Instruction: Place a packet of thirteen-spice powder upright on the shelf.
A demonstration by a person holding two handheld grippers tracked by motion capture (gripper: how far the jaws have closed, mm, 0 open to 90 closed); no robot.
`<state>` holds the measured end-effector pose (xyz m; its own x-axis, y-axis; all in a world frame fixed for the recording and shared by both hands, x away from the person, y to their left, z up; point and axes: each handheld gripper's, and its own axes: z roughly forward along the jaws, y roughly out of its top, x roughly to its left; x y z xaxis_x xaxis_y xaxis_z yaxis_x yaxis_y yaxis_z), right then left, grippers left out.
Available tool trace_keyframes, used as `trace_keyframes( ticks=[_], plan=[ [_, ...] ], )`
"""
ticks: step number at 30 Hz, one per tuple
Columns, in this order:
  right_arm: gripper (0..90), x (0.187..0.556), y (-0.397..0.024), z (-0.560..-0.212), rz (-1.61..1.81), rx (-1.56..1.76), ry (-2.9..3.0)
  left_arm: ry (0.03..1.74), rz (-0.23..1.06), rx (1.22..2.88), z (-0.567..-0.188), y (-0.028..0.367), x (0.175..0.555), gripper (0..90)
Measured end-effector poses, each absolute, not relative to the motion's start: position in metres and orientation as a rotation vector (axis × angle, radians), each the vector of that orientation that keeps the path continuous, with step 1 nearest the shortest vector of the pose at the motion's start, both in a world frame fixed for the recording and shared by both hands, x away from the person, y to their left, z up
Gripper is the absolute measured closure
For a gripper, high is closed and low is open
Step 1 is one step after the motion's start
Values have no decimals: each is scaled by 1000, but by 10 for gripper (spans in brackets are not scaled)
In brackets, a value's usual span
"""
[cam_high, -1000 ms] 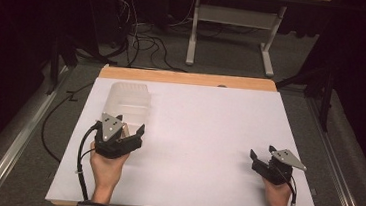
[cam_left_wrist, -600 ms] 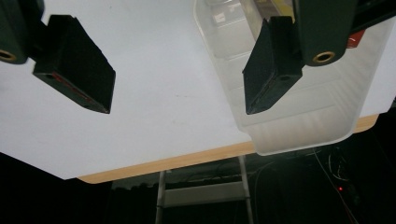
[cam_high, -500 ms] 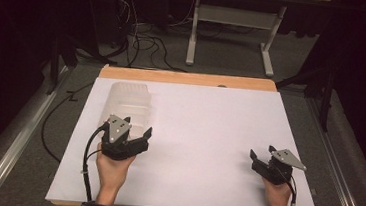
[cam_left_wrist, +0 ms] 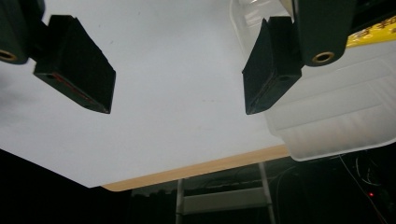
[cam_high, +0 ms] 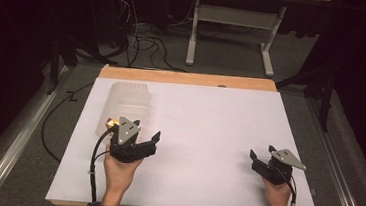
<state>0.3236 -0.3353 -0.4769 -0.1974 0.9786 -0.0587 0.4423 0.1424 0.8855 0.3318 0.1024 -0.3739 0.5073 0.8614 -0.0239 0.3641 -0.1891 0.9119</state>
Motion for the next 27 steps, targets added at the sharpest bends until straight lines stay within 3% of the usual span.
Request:
trace_keyframes(
  ticks=[27],
  plan=[
    [279, 323, -335, -477, 1001, 1367, 1740, 959, 531, 1817, -388, 70, 327, 268]
  ],
)
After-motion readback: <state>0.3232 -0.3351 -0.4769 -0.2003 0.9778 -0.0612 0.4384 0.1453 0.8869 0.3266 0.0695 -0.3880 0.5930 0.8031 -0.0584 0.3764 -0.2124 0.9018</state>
